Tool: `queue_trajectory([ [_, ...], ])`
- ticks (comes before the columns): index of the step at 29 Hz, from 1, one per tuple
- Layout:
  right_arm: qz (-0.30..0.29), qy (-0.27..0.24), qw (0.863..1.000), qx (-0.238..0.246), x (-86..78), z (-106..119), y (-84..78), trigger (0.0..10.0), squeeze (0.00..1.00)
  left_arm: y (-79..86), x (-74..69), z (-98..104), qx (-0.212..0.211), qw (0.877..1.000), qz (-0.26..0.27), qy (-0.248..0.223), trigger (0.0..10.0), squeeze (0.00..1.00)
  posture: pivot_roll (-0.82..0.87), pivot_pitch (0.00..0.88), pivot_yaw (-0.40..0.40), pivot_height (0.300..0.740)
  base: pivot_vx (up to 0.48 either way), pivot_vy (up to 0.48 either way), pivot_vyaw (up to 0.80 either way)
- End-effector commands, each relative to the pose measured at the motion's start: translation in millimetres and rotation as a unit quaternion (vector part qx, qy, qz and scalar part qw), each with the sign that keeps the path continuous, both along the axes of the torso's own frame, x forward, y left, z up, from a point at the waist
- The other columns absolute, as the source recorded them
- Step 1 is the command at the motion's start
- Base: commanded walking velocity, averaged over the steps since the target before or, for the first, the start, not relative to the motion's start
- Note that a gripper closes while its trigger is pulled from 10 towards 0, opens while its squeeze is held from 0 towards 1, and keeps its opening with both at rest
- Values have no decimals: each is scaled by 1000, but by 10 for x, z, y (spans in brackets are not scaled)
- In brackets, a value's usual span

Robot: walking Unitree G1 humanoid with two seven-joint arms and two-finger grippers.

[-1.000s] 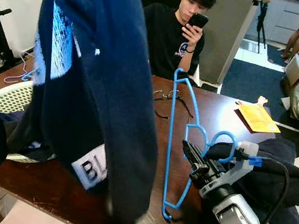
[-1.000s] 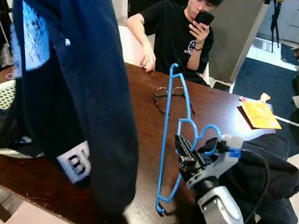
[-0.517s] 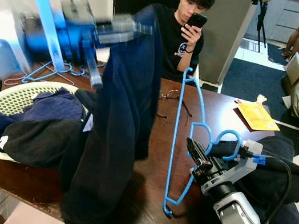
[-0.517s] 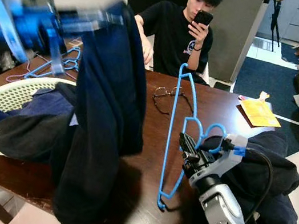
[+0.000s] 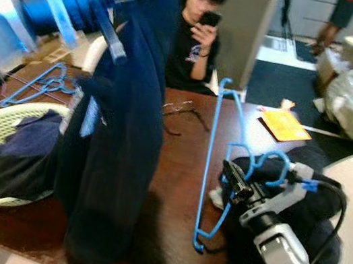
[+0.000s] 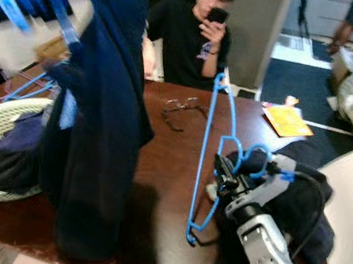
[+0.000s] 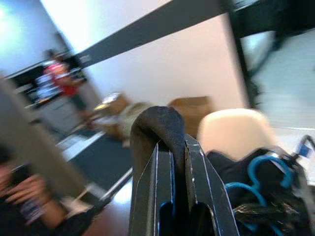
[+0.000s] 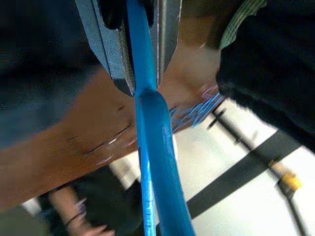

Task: Hang hanger

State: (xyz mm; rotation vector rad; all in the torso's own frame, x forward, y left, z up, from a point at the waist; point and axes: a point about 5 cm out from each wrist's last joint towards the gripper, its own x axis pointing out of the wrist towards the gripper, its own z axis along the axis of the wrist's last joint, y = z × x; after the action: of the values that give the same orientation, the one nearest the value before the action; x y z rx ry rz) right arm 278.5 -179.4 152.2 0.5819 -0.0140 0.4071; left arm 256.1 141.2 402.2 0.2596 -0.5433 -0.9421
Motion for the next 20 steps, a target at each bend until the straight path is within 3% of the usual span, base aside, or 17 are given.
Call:
queue_trajectory([
  [1,6,4,1000,13,-14,-17,27,10000,0,9,-69,52,-1,1000,-5,-30,0,0,59,0,34,740,0,0,-800],
  [2,6,-16,998,63,-2,92,-5,10000,0,-21,-82,67,-14,999,-20,-33,0,0,56,0,38,740,0,0,-800],
  [3,6,-16,998,63,-2,92,-5,10000,0,-21,-82,67,-14,999,-20,-33,0,0,56,0,38,740,0,0,-800],
  [4,15,-42,993,112,5,229,-22,10000,0,-36,-95,121,-30,998,-31,-41,0,0,56,0,39,740,0,0,-800],
  [5,15,-42,993,112,5,229,-22,10000,0,-36,-95,121,-30,998,-31,-41,0,0,56,0,39,740,0,0,-800],
  [7,47,-107,975,189,-8,566,-21,10000,0,-16,-130,287,-62,995,-41,-61,0,0,53,0,43,740,0,0,-800],
  [8,47,-107,975,189,-8,566,-21,10000,0,-16,-130,287,-62,995,-41,-61,0,0,53,0,43,740,0,0,-800],
  [10,68,-151,961,223,-25,812,-19,10000,0,35,-165,428,-81,993,-39,-81,0,0,50,0,44,740,0,0,-800],
  [13,72,-162,956,232,-29,881,-26,10000,0,49,-179,467,-87,992,-39,-88,0,0,50,0,44,740,0,0,-800],
  [14,75,-184,947,253,-29,1021,-57,10000,0,77,-243,587,-102,988,-49,-104,0,0,50,0,43,740,0,0,-800],
  [16,75,-184,947,253,-29,1021,-57,10000,0,77,-243,587,-102,988,-49,-104,0,0,50,0,43,740,0,0,-800],
  [17,74,-212,936,272,-24,1208,-112,10000,0,129,-353,782,-131,981,-62,-132,0,0,53,0,42,740,0,0,-800],
  [20,70,-219,934,272,-14,1268,-140,10000,0,163,-389,867,-148,976,-65,-143,0,0,55,0,42,740,0,0,-800],
])
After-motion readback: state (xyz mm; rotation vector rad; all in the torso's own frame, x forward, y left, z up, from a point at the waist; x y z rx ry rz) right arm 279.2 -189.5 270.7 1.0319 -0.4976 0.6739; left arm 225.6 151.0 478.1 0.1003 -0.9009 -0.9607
